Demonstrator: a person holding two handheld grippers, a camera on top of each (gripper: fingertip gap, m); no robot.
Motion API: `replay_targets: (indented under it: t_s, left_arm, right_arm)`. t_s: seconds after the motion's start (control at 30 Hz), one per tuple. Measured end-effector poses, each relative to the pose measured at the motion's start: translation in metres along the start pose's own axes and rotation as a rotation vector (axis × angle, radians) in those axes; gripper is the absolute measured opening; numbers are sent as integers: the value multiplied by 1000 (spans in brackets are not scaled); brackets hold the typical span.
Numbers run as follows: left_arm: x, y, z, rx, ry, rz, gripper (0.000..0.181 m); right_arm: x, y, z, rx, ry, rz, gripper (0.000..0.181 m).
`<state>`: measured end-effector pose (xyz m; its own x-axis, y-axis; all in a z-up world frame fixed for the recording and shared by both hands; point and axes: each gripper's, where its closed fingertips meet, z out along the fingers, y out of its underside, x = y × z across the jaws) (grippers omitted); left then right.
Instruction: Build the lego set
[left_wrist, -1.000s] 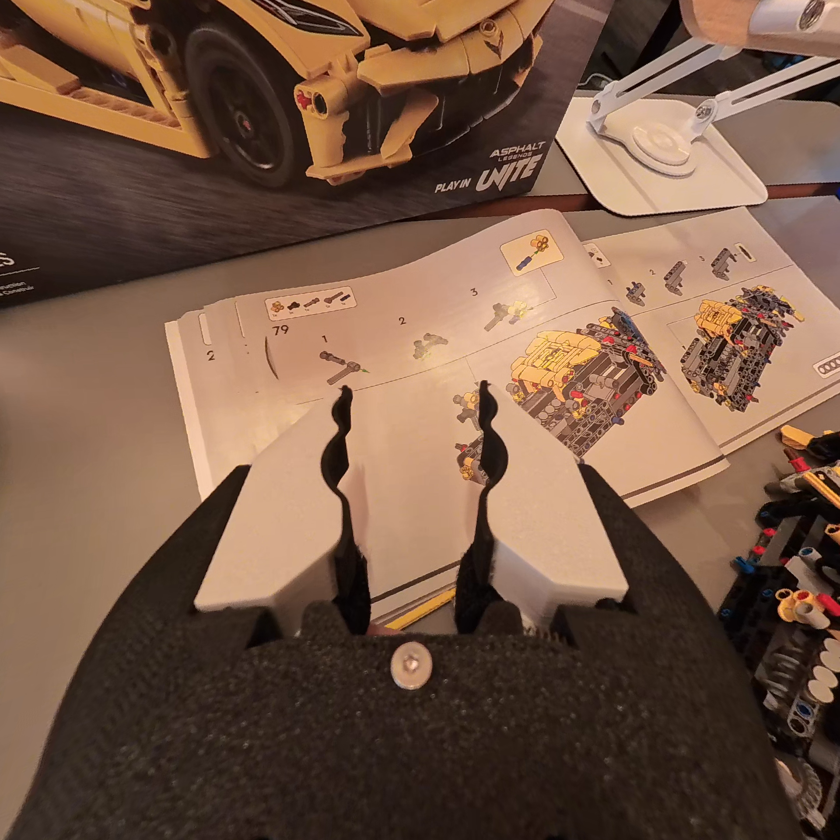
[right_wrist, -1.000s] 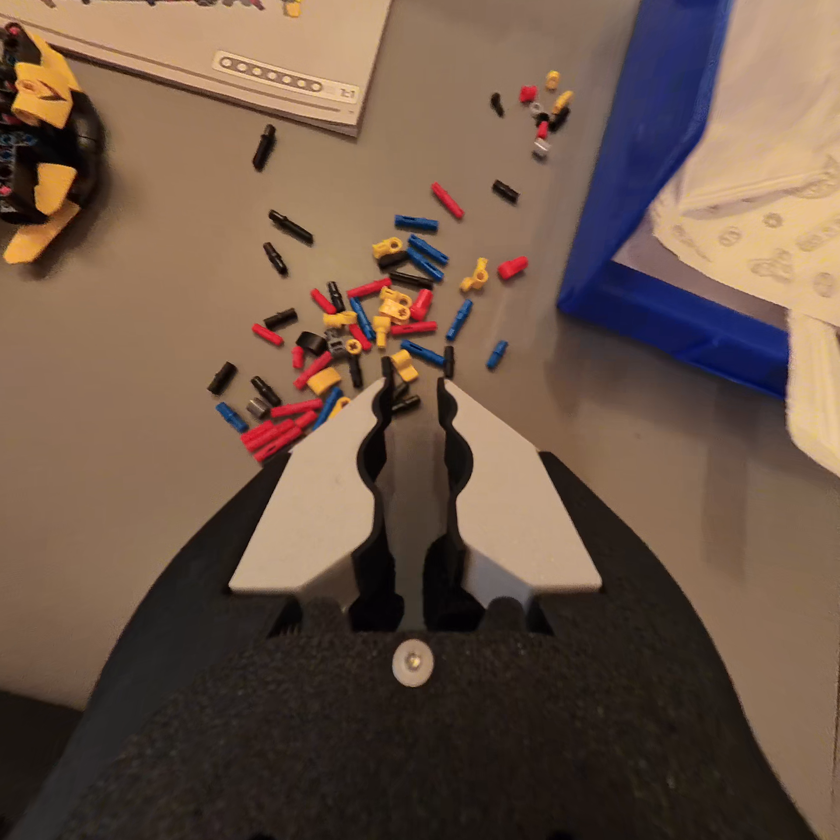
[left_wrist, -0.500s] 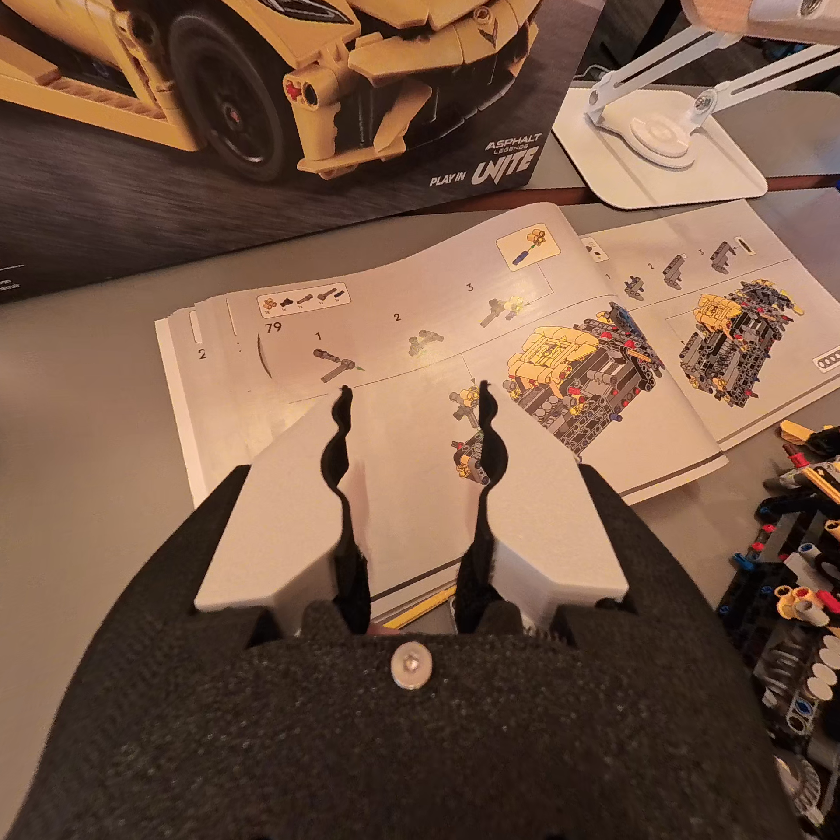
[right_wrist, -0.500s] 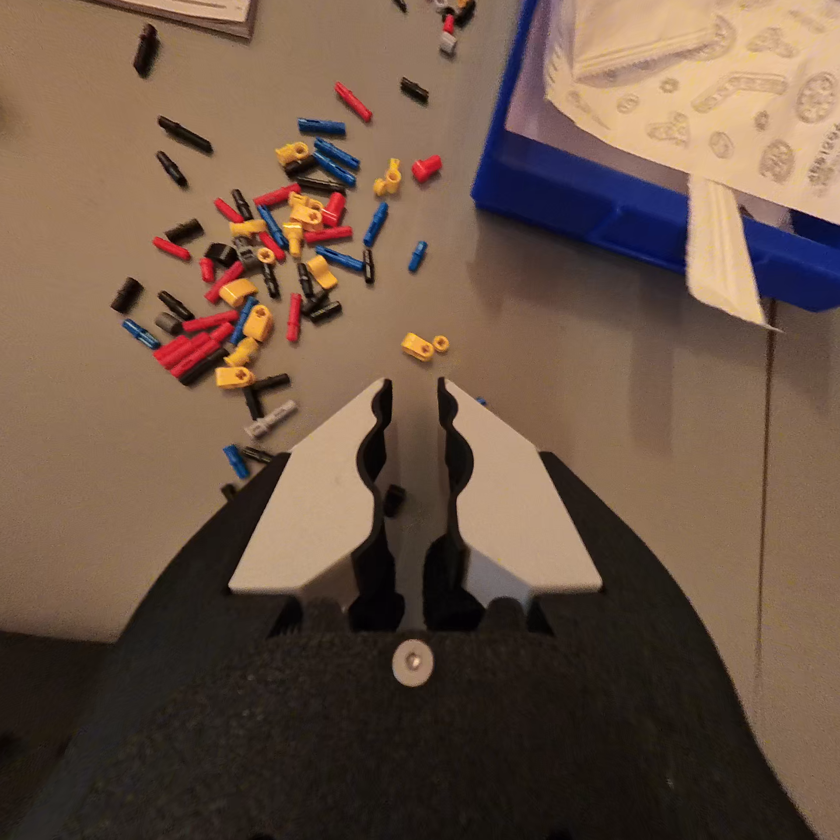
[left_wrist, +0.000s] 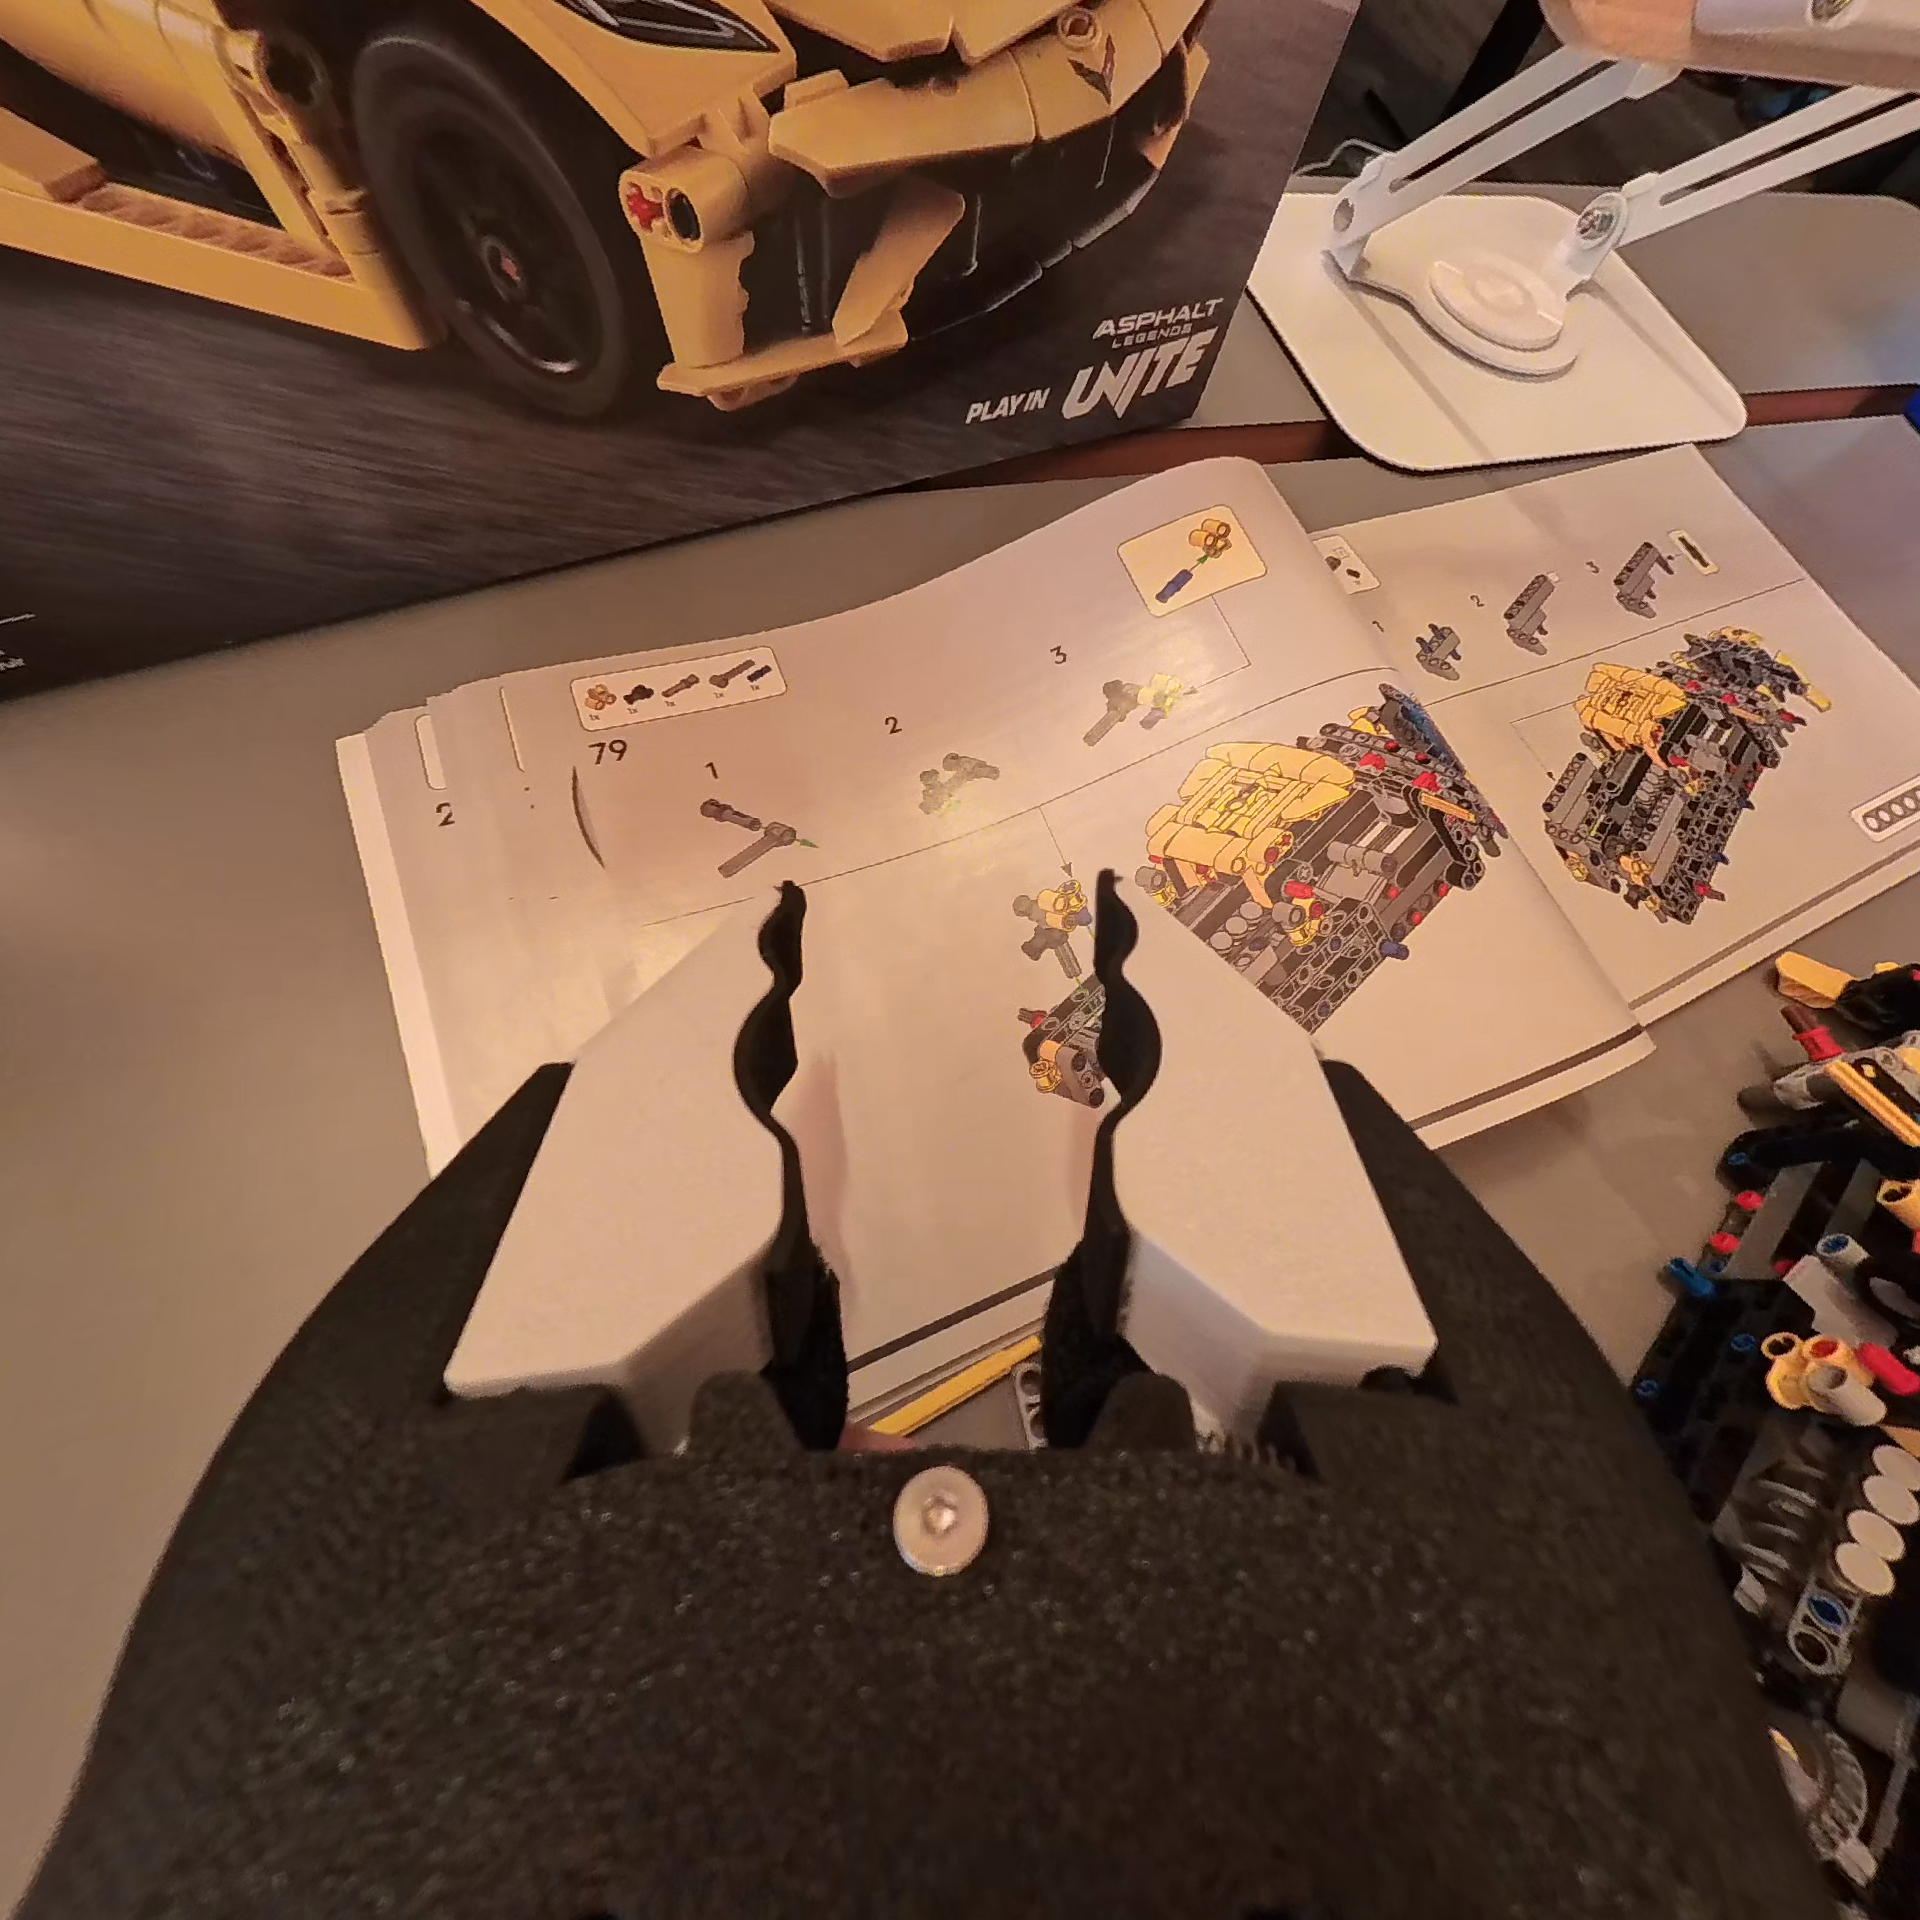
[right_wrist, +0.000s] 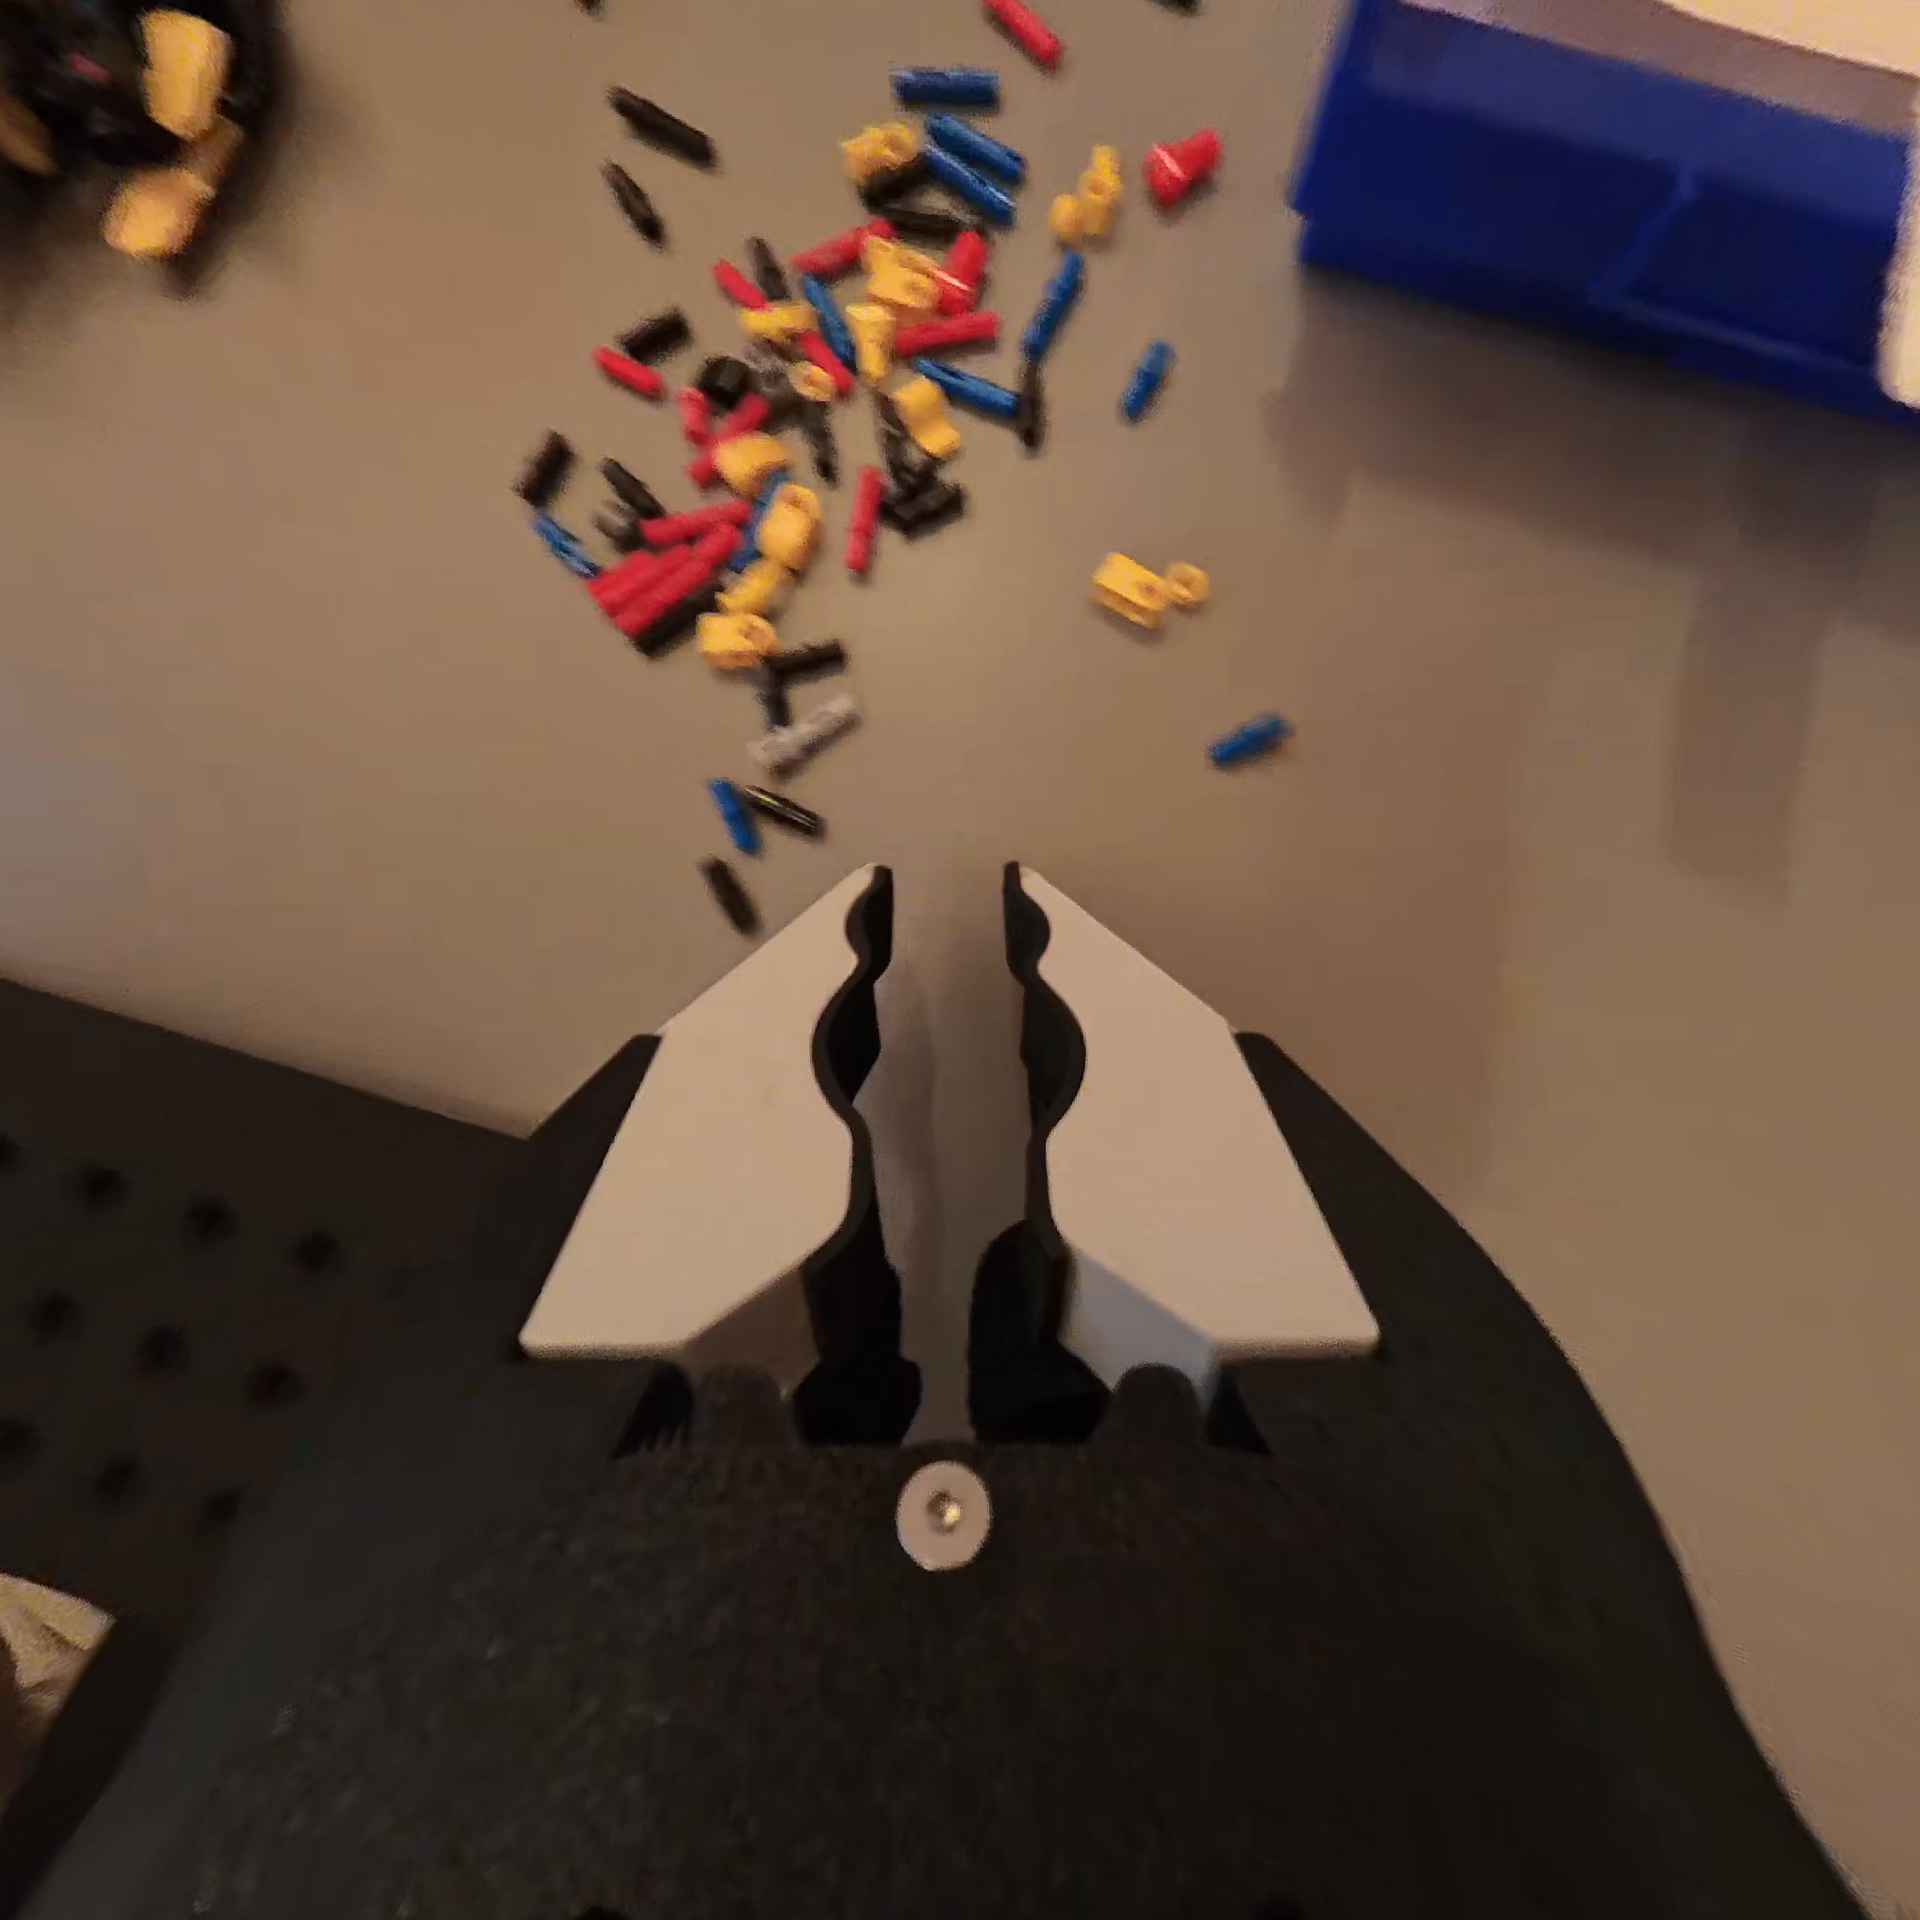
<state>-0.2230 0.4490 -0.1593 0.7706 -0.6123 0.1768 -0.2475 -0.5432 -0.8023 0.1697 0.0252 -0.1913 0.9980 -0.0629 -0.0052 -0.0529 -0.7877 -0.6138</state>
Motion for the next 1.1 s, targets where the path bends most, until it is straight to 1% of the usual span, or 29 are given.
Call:
replay_targets:
  t_s: [0.1,0.2,0.3,0.43,0.57,0.73,0.9,1.0,1.1]
  left_arm:
    - [2,0,1,-1,0,6,57]
    - [1,1,1,-5,-2,7,57]
    - [-1,1,1,-4,-3,1,57]
    - [-1,0,0,0,-4,1,57]
    - [0,-1,0,2,-4,5,57]
    - [0,-1,0,1,-2,3,57]
    - [0,-1,-1,3,-1,5,57]
    - [-1,-1,-2,4,-3,3,57]
    - [-1,-1,-1,1,-5,2,57]
  right_arm:
    - [-28,-10,15,32,-65,-15,22]
    - [-32,-11,26,24,-42,-48,22]
    - [-38,-15,28,36,-92,-14,22]
    - [-38,-19,26,43,-75,-30,22]
    - [-58,-23,25,42,-108,-66,22]
    - [-67,-25,29,14,-67,-143,21]
    - [-73,-29,33,24,-71,-153,21]
    - [-81,-32,35,34,-91,-149,21]
    - [-94,-31,40,11,-145,-143,21]
